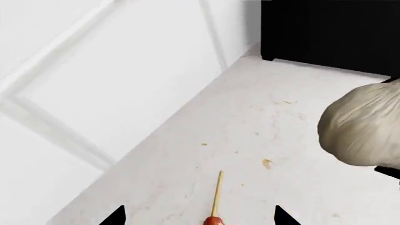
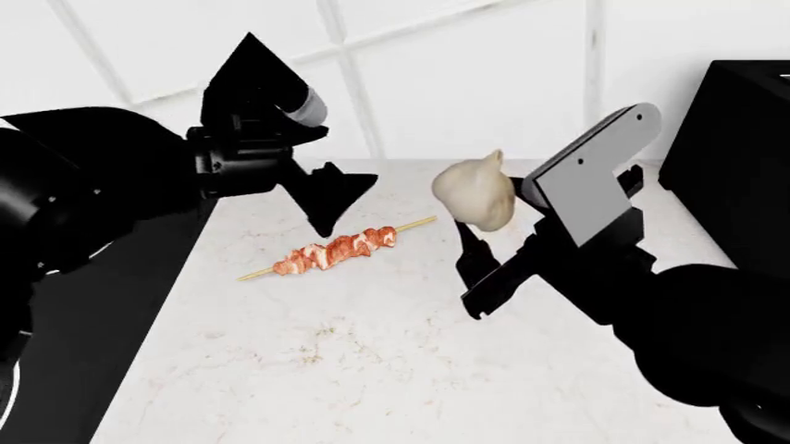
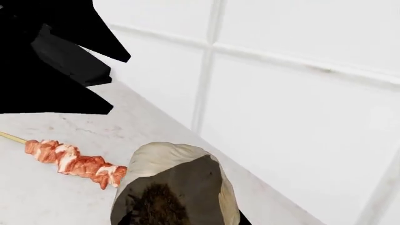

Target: Place both pans onto different burners. Then place the garlic and the skewer on different pans.

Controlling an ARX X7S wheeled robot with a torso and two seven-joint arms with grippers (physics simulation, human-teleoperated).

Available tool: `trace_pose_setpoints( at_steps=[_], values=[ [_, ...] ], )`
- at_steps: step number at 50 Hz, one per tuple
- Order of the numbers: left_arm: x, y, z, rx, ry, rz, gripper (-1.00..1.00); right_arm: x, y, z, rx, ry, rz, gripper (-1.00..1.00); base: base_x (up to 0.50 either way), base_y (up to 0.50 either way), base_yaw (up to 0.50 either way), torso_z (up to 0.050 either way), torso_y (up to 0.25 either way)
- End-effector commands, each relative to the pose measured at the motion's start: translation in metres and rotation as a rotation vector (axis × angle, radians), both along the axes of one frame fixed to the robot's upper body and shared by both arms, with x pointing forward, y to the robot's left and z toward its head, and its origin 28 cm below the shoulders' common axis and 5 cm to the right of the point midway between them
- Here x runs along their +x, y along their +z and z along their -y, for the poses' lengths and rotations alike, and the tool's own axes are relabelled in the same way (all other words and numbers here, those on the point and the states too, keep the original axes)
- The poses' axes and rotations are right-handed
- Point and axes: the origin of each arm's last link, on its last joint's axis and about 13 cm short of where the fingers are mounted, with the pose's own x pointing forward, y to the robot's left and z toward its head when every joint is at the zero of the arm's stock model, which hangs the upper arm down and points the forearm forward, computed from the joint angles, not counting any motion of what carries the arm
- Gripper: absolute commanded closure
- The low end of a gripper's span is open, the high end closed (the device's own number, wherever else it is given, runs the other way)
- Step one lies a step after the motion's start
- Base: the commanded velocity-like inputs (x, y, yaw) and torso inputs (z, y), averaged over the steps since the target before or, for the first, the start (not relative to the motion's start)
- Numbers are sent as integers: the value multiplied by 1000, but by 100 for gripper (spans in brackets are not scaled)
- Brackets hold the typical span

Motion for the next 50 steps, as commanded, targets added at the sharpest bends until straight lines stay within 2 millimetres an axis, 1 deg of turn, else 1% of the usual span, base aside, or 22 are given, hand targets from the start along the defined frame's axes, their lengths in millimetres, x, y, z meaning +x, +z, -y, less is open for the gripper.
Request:
trace_pose_setpoints(
  at_steps=[1, 5, 13, 23, 32, 50],
  values=[
    [12, -10, -6, 115, -23, -71, -100, -3, -1, -1, 2, 17, 10, 100, 0, 0, 0, 0, 0],
    [13, -16, -6, 130, -34, -99, -100, -2, -2, -1, 5, 11, 7, 100, 0, 0, 0, 0, 0],
    [11, -20, -11, 149, -30, -126, -100, 0, -3, -1, 12, 21, 10, 100, 0, 0, 0, 0, 0],
    [7, -35, -14, 198, -20, -161, -100, -1, -1, -2, 15, 25, 17, 100, 0, 0, 0, 0, 0],
    [6, -43, -14, 219, -25, -186, -100, -1, -1, -3, 16, 25, 19, 100, 0, 0, 0, 0, 0],
    [14, -60, -14, 258, 7, -233, -100, -3, -4, -2, 27, 13, 14, 100, 0, 0, 0, 0, 0]
  ],
)
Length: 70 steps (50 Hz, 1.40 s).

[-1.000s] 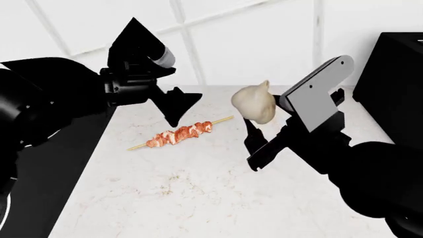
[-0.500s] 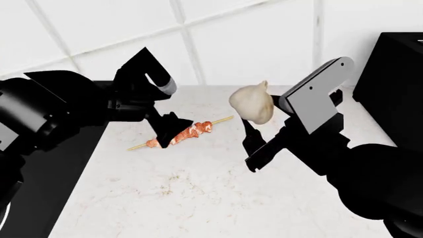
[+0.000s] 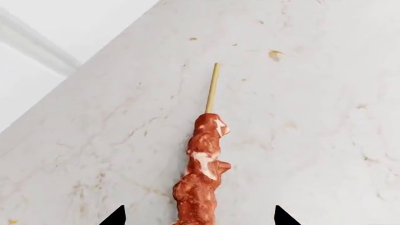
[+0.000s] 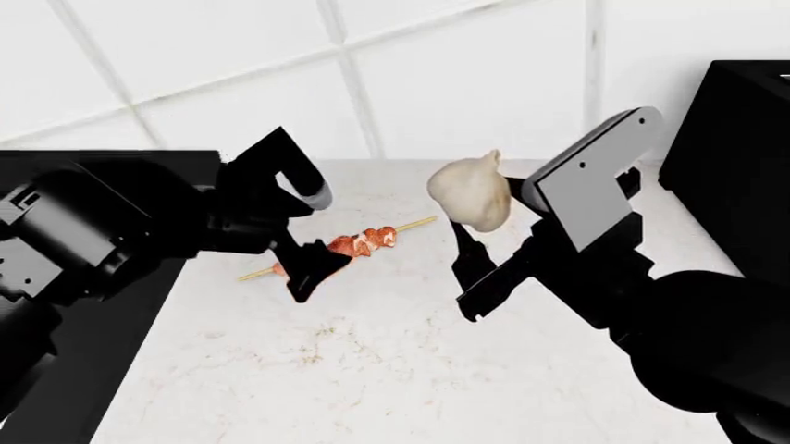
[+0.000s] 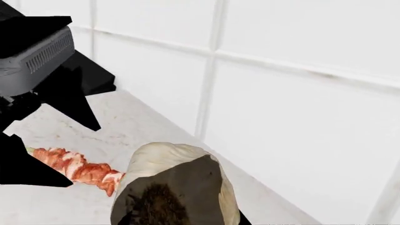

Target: Place both pans onto different burners. Then place the garlic and the skewer on different pans.

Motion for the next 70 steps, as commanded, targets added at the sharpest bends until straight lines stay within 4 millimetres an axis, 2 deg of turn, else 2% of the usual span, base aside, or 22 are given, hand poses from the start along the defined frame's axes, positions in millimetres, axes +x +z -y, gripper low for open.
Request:
trace_pose_setpoints(
  at_steps=[1, 22, 23, 47, 60, 70],
  values=[
    [4, -11, 1, 34, 17, -31, -100, -1, -2, 1, 1, 0, 0, 100, 0, 0, 0, 0, 0],
    [3, -26, 0, 71, 33, -77, -100, -3, 0, 0, 2, -1, 6, 100, 0, 0, 0, 0, 0],
    [4, -26, 0, 69, 38, -78, 100, -3, 0, 0, 2, 1, 7, 100, 0, 0, 0, 0, 0],
    [2, -24, -5, 85, 89, -69, 100, -5, 1, 1, 6, -2, 15, 100, 0, 0, 0, 0, 0],
    [-7, 0, -5, 17, 91, 32, 100, -6, 4, 2, 1, -6, 27, 100, 0, 0, 0, 0, 0],
    [-26, 23, 5, -152, 116, 108, 100, -6, 12, 0, 1, -25, 76, 100, 0, 0, 0, 0, 0]
  ],
)
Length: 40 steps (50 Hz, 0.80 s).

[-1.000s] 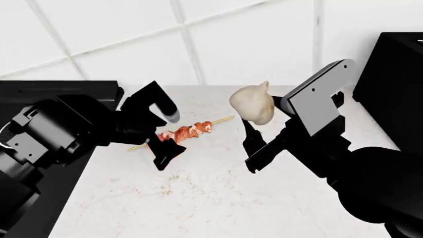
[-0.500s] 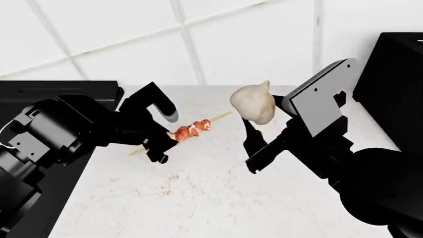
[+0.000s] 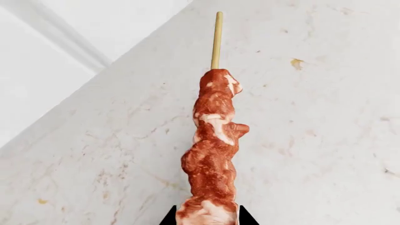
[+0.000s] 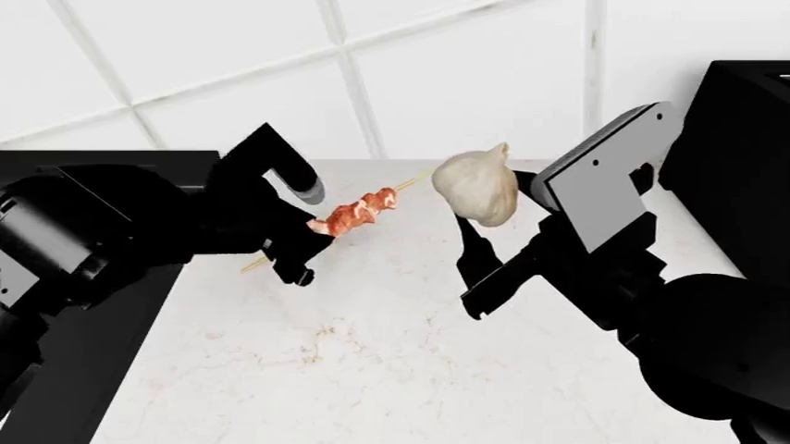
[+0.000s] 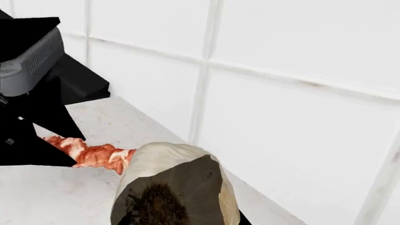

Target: Place both pans onto different burners. Then place the garlic and the skewer on different pans.

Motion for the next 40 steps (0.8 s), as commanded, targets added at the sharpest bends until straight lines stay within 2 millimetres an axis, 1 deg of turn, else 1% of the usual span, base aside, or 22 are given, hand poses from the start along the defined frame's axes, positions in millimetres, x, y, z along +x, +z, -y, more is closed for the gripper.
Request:
trace_pose_setpoints(
  at_steps=[1, 6, 8, 10, 14, 22, 27, 36, 40],
  values=[
    [-18, 26, 8, -143, 23, 87, 100, 0, 9, -1, 10, -12, 48, 100, 0, 0, 0, 0, 0],
    [-32, 35, 16, -185, 9, 125, 100, -1, 14, -2, 58, -40, 74, 100, 0, 0, 0, 0, 0],
    [-36, 38, 18, -206, 26, 141, 100, -2, 16, -2, 69, -48, 63, 100, 0, 0, 0, 0, 0],
    [-39, 40, 20, -230, 49, 167, 100, -2, 17, -2, 26, -45, 67, 100, 0, 0, 0, 0, 0],
    [-47, 43, 23, -259, 72, 200, 100, -3, 19, 0, 77, -38, 75, 100, 0, 0, 0, 0, 0],
    [-54, 46, 23, -280, 114, 276, 100, -11, 22, 5, 87, -62, 92, 100, 0, 0, 0, 0, 0],
    [-64, 47, 25, -282, 84, 288, 100, -18, 27, 9, 102, -126, 127, 100, 0, 0, 0, 0, 0],
    [-71, 49, 25, -285, 77, 306, 100, -21, 37, 13, 127, -141, 192, 100, 0, 0, 0, 0, 0],
    [-71, 48, 26, -280, 69, 306, 100, -22, 38, 13, 136, -141, 199, 100, 0, 0, 0, 0, 0]
  ],
)
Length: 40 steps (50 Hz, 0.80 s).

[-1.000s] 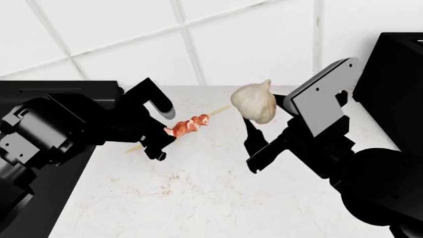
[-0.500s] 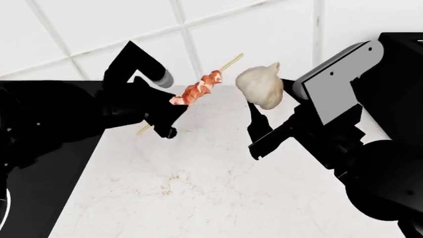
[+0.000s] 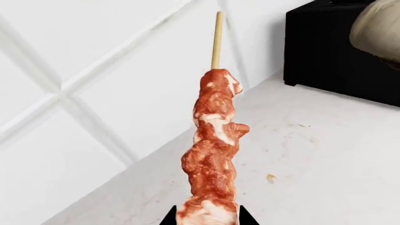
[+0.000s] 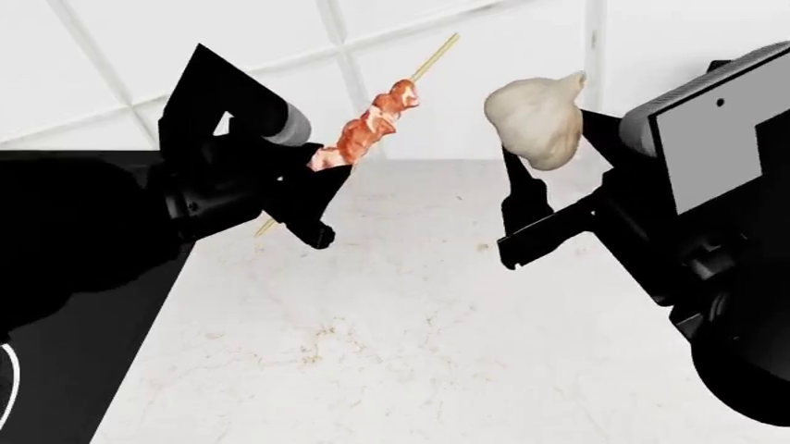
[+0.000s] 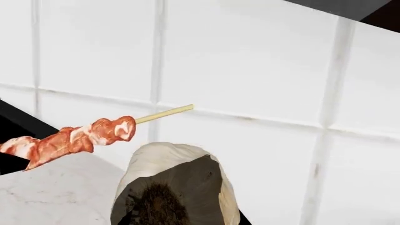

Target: Place both pans onto different burners. Then place the garlic and the skewer on different pans.

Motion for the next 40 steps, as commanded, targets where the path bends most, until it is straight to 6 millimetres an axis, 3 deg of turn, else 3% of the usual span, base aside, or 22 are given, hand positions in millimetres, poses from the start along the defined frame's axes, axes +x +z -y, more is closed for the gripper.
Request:
trace_pose_setpoints(
  at_steps=[1, 19, 29, 40],
  values=[
    [-9, 2, 1, -4, -5, 28, 100, -5, 6, 3, 17, -21, 49, 100, -195, 0, 0, 0, 0],
    [-9, 1, 1, -14, -3, 24, 100, -8, 5, 2, 4, -19, 43, 100, -457, 2, 0, 0, 0],
    [-7, -2, 0, -19, -8, 13, 100, -8, 3, 1, -3, -9, 32, 100, -249, 27, 70, 0, 0],
    [-6, -2, -1, -26, 0, 15, 100, -7, 3, 2, -7, -19, 40, 100, -155, -3, 368, 0, 0]
  ],
)
